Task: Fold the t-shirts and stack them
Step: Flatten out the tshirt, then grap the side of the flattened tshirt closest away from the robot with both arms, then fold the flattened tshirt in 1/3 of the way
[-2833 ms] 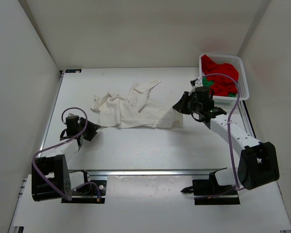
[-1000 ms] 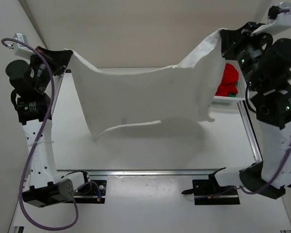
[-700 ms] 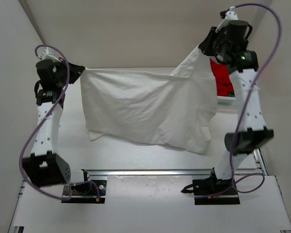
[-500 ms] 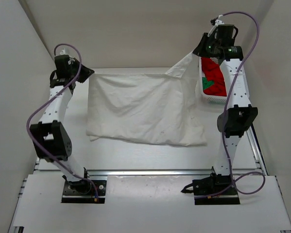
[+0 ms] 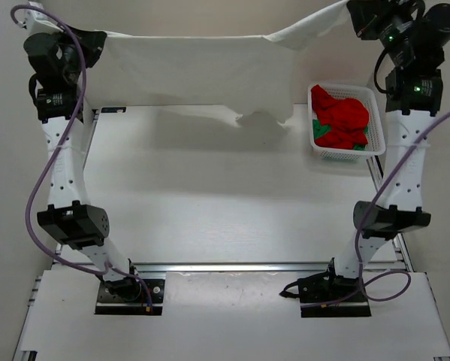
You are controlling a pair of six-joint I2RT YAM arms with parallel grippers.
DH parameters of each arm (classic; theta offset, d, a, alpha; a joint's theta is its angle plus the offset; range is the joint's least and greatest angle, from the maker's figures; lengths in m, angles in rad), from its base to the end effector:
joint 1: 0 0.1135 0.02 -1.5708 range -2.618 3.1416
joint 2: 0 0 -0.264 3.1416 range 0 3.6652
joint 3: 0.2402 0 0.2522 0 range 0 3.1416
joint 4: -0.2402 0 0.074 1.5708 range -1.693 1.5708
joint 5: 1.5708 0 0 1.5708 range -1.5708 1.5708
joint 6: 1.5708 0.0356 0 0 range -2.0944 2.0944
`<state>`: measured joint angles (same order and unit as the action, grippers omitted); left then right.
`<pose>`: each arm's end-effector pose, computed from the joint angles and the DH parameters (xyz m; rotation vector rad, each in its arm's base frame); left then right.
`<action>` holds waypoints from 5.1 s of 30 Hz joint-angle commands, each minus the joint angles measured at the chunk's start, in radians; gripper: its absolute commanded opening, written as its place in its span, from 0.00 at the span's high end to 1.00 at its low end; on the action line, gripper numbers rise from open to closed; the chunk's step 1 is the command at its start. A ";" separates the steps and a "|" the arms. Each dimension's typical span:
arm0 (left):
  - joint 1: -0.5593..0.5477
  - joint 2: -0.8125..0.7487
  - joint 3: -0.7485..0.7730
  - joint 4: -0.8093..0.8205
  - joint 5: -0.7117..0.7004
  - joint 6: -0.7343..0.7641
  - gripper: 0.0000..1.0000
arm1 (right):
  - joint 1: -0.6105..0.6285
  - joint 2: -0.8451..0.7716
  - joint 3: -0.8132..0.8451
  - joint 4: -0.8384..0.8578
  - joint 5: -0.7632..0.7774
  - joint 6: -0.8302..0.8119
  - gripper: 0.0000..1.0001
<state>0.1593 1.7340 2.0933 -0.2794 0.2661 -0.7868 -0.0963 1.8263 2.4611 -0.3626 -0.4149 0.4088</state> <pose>0.3758 0.0509 0.5249 -0.4958 1.4519 -0.7009 0.3508 -0.0195 0.5912 -0.0240 1.3413 0.5338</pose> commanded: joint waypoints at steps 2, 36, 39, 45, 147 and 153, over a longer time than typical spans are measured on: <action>0.046 -0.068 -0.067 -0.010 -0.045 0.004 1.00 | -0.003 -0.074 -0.065 -0.007 0.019 -0.040 1.00; 0.114 -0.748 -1.563 0.147 -0.073 0.057 1.00 | 0.305 -1.004 -1.934 0.034 0.215 0.213 1.00; 0.106 -0.700 -1.498 0.180 -0.080 0.003 1.00 | 0.343 -0.815 -1.781 0.079 0.241 0.180 1.00; 0.175 -0.591 -1.449 0.246 -0.057 -0.066 1.00 | 0.336 -0.431 -1.387 0.090 0.229 0.121 1.00; 0.155 -0.623 -1.587 0.016 -0.219 0.098 0.56 | 0.010 -0.894 -2.130 0.166 0.241 0.223 0.65; 0.040 -0.643 -1.455 0.035 -0.194 0.130 0.47 | 0.090 -0.967 -2.000 0.100 0.332 0.197 0.56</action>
<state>0.2588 1.1347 0.5488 -0.2779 0.0669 -0.6926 -0.0570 0.8928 0.3641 -0.2661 -0.1577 0.6300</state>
